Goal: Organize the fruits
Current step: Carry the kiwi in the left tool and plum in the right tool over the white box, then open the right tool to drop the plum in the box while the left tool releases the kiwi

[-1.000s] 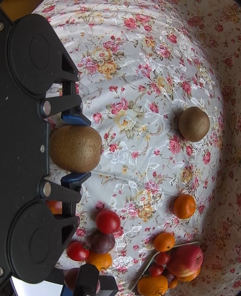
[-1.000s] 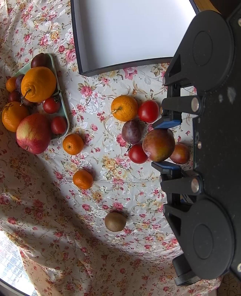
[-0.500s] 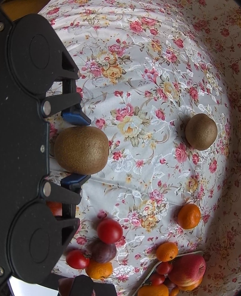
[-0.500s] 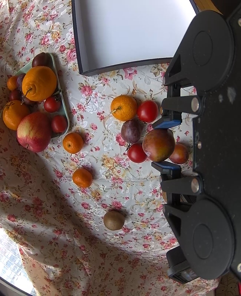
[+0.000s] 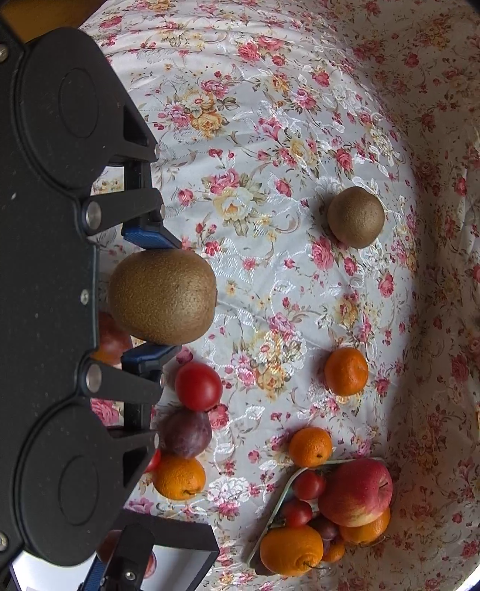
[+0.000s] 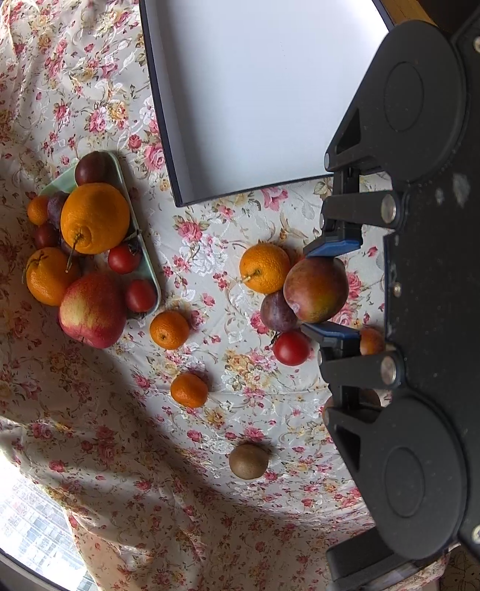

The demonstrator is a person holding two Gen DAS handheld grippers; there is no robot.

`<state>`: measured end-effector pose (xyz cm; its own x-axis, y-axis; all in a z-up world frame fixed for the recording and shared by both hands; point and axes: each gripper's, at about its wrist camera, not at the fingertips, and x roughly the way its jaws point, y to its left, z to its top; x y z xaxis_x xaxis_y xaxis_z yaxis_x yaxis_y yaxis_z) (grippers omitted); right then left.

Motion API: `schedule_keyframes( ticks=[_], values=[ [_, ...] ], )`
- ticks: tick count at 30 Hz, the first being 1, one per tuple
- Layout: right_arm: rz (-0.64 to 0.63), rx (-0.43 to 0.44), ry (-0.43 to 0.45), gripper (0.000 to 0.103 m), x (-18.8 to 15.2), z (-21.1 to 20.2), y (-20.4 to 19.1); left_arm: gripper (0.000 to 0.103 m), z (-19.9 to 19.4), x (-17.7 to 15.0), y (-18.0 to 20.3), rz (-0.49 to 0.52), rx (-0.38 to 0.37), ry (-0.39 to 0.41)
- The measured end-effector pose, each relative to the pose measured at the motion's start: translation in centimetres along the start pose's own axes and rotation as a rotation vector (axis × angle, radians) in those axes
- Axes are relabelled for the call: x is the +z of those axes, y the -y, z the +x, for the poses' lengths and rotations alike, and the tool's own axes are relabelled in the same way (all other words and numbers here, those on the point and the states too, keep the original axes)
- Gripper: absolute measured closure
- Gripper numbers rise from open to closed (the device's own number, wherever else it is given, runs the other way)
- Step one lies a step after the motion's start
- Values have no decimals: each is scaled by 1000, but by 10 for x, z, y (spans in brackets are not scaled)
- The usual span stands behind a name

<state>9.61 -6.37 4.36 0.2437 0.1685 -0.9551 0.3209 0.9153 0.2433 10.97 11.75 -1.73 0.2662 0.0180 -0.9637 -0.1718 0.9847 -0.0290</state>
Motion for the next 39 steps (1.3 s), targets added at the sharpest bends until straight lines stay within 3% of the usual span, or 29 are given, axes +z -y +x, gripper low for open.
schedule_keyframes(
  ticks=[5, 13, 23, 31, 39],
  values=[
    [97, -2, 25, 64, 11, -15, 44, 46, -14, -4, 36, 48, -24, 27],
    [230, -91, 47, 64, 15, -27, 125, 46, -34, -26, 106, 149, -143, 15],
    [328, -183, 62, 64, 8, -38, 203, 46, -41, -59, 178, 321, -229, -20],
    [382, -262, 91, 64, 2, -50, 247, 46, -30, -74, 205, 370, -210, -51],
    [371, -296, 80, 64, 1, -49, 252, 46, -22, -85, 216, 397, -198, -75]
  ],
)
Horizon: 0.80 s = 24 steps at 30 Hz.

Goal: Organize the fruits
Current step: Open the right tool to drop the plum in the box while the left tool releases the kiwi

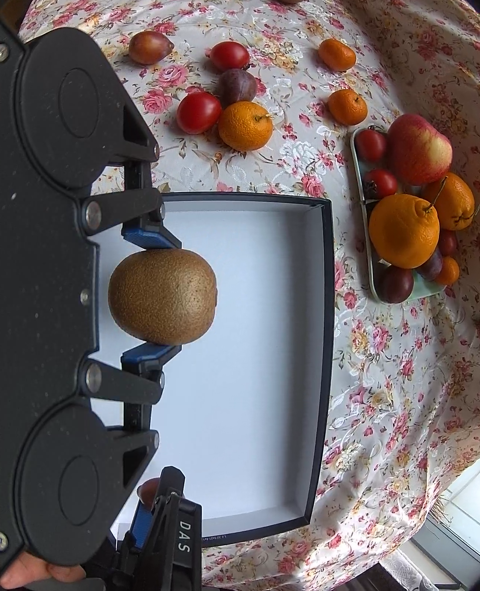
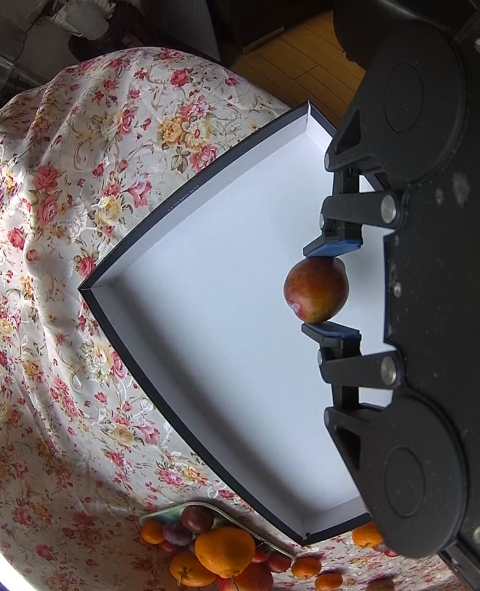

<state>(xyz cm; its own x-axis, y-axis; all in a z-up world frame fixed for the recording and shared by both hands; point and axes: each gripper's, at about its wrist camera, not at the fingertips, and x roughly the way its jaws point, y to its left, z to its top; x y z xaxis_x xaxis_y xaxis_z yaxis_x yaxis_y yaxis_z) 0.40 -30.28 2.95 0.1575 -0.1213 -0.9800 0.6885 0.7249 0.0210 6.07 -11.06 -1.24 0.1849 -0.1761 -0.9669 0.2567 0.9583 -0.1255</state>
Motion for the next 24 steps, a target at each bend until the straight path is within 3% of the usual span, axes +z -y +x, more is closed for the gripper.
schedule_keyframes(
  ticks=[13, 20, 24],
  values=[
    [-1, -3, 19, 65, 2, -7, 0, 46, 6, 0, 6, 23, 5, -10],
    [5, -2, 27, 65, 1, -10, 0, 47, -8, 1, 13, 68, 18, 66],
    [7, -2, 24, 65, 1, -10, -1, 47, -6, 2, 12, 61, 19, 58]
  ],
)
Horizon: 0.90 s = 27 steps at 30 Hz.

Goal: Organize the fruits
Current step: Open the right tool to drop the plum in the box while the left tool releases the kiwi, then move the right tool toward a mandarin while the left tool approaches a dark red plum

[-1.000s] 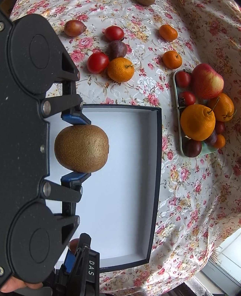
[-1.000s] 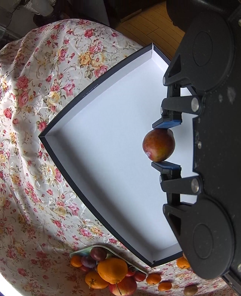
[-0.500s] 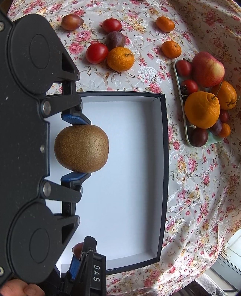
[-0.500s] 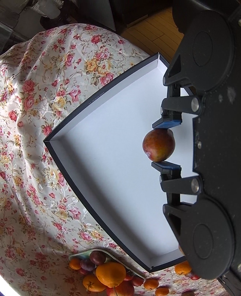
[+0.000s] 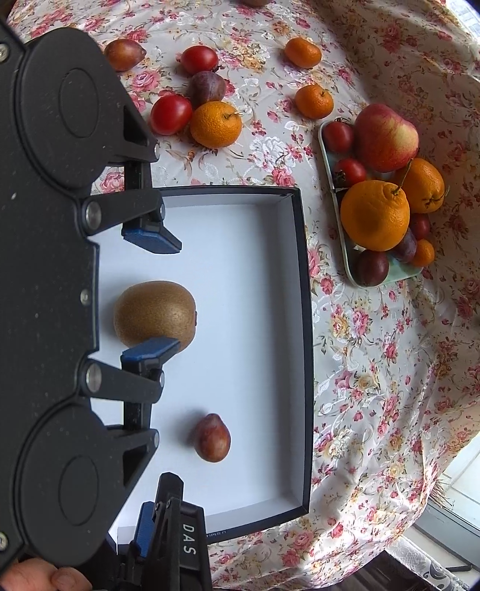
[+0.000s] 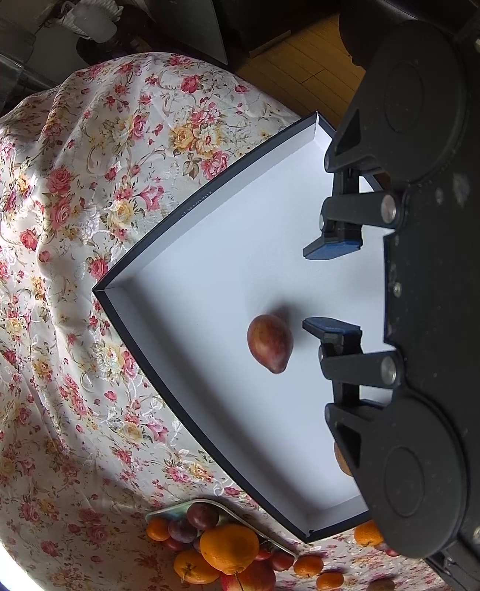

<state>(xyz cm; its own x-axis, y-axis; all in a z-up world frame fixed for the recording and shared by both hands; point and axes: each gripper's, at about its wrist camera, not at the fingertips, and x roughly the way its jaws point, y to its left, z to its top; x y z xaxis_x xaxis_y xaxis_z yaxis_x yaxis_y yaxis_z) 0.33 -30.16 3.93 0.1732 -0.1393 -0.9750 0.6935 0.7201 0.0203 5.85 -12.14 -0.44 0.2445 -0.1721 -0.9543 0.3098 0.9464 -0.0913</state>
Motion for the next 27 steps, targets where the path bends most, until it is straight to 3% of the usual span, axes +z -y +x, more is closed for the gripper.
schedule_keyframes(
  ticks=[13, 27],
  values=[
    [0, 34, -10, 65, -2, -7, -12, 47, -5, 0, -22, -42, 33, 5],
    [-29, 66, -29, 65, -6, -6, -47, 47, -12, 11, -77, -164, 50, 5]
  ],
)
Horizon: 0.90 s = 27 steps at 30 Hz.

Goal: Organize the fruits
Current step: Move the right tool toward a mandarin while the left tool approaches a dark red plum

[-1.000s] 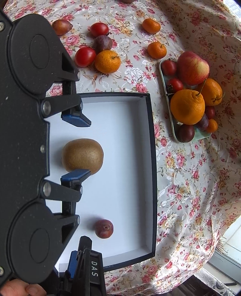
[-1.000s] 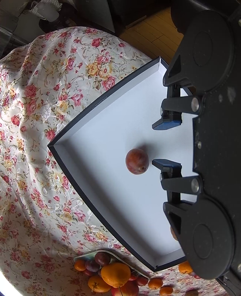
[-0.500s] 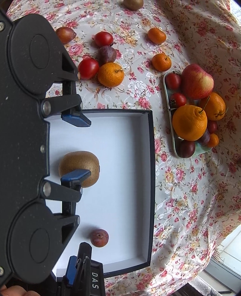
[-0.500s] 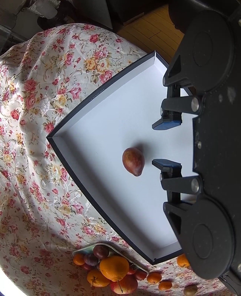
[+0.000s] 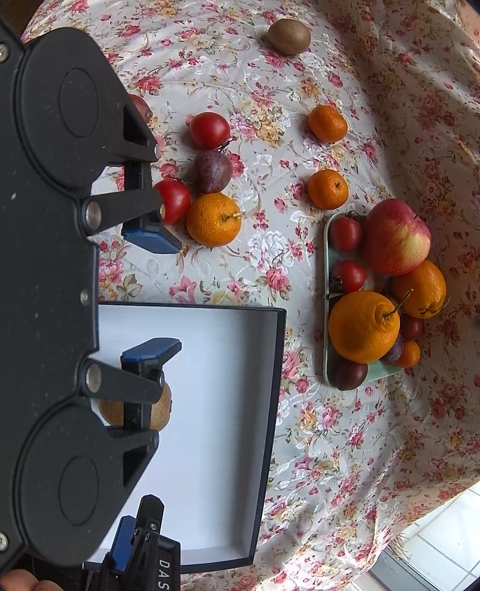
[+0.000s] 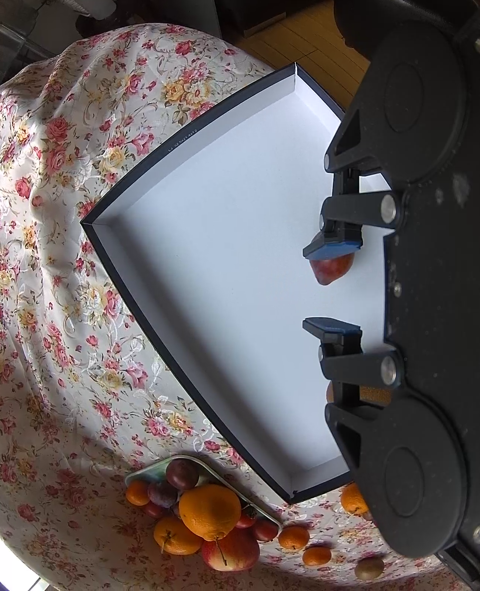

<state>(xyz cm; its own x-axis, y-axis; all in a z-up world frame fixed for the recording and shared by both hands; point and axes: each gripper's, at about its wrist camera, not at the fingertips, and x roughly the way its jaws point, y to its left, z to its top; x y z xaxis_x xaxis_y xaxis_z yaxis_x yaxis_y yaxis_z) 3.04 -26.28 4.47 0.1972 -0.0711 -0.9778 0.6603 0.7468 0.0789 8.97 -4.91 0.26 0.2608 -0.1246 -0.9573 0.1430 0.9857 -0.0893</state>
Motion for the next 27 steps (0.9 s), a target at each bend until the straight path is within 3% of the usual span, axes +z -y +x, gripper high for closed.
schedule_keyframes(
  ticks=[6, 21, 27],
  values=[
    [-69, 27, 25, 65, -3, -3, -36, 47, -5, 8, -29, -69, 27, 17],
    [-252, 105, -24, 65, -48, 0, -140, 47, -21, 8, -127, -230, 87, 33],
    [-306, 134, -56, 65, -64, 4, -174, 47, -24, 8, -157, -248, 111, 38]
  ],
)
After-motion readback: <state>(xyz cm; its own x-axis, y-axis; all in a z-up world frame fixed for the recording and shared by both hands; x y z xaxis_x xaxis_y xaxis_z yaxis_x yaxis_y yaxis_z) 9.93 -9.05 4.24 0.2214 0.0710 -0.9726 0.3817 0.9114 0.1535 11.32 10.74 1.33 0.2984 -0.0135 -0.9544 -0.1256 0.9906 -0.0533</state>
